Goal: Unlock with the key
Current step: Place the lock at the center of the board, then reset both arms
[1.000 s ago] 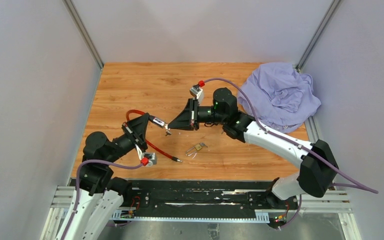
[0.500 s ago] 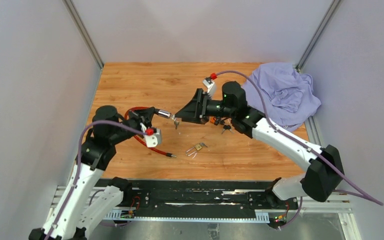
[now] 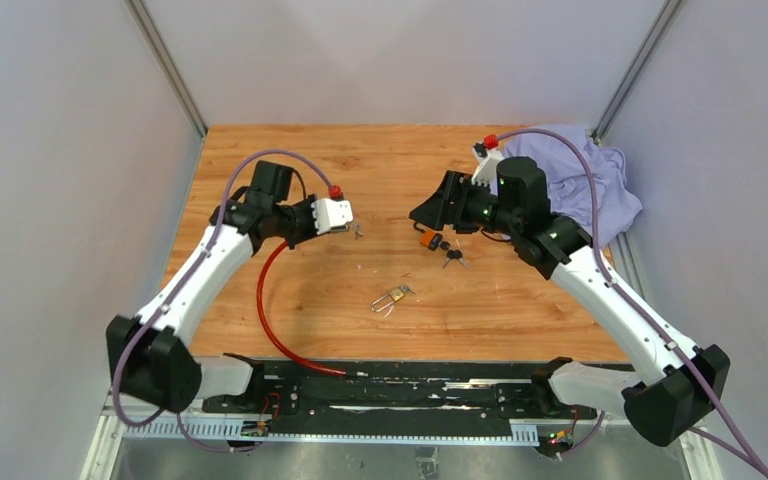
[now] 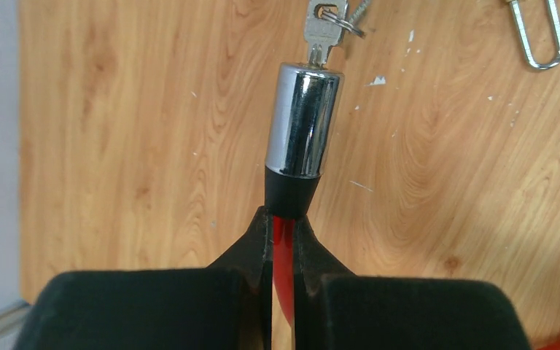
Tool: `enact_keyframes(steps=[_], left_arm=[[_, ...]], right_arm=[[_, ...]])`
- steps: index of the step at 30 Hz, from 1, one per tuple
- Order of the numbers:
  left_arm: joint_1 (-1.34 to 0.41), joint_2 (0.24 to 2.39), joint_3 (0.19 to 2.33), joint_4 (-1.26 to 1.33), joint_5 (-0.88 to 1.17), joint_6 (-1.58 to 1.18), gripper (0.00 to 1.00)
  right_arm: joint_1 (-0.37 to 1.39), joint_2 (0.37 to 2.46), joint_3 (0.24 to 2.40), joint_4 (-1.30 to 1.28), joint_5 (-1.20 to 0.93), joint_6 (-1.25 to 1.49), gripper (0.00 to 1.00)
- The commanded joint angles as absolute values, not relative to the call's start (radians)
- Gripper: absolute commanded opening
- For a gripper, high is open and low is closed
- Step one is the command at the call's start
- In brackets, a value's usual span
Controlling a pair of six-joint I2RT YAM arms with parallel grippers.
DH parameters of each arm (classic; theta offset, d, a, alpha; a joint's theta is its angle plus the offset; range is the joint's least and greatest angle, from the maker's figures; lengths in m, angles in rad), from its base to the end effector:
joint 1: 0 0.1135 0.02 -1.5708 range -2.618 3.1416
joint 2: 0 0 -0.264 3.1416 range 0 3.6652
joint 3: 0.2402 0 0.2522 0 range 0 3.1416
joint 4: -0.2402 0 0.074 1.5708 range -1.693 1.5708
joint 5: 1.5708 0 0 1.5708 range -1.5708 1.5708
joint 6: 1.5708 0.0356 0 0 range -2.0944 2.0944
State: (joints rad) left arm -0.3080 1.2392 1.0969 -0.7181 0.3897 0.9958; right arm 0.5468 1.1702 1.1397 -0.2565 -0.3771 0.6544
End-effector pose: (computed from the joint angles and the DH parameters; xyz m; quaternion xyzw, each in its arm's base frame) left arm 0.2387 -0.0901 0.3067 0.6116 0.6903 -0.0559 0.3824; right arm 0.2208 0.1497 0.3788 -0.0697 0.7917 0.4562 0.4003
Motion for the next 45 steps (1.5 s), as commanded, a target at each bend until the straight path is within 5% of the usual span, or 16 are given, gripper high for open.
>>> enact_keyframes(steps=[1,11,15,21,26,36,45], left_arm=[[-0.268,1.375,1.155,-0.708,0.375,0.944,0.00],[-0.243,1.763,1.298,-0.485,0.246,0.918,0.00],[-0.231,1.906,1.423,-0.469,0.171,0.895,0.10],[-0.216,2.019,1.509,-0.468,0.128,0.841,0.41],[-0.209,1.983,1.477,-0.465,0.181,0.780,0.99],[-0.030,1.728,1.425,-0.451,0.420,0.408,0.98],[0.110,1.344,0.709,0.144,0.450,0.225,0.98]], right_arm=[[0.517,1.143,1.113,-0.330,-0.280,0.578,0.74],[0.486,1.136,1.072,-0.375,-0.231,0.556,0.76],[0.485,1.143,1.069,-0.393,-0.209,0.539,0.77],[0.483,1.157,1.036,-0.397,-0.135,0.516,0.77],[0.483,1.150,0.998,-0.368,0.019,0.471,0.78],[0.481,0.953,0.684,-0.020,0.645,0.215,0.79],[0.338,0.901,0.473,0.148,0.781,0.179,0.79]])
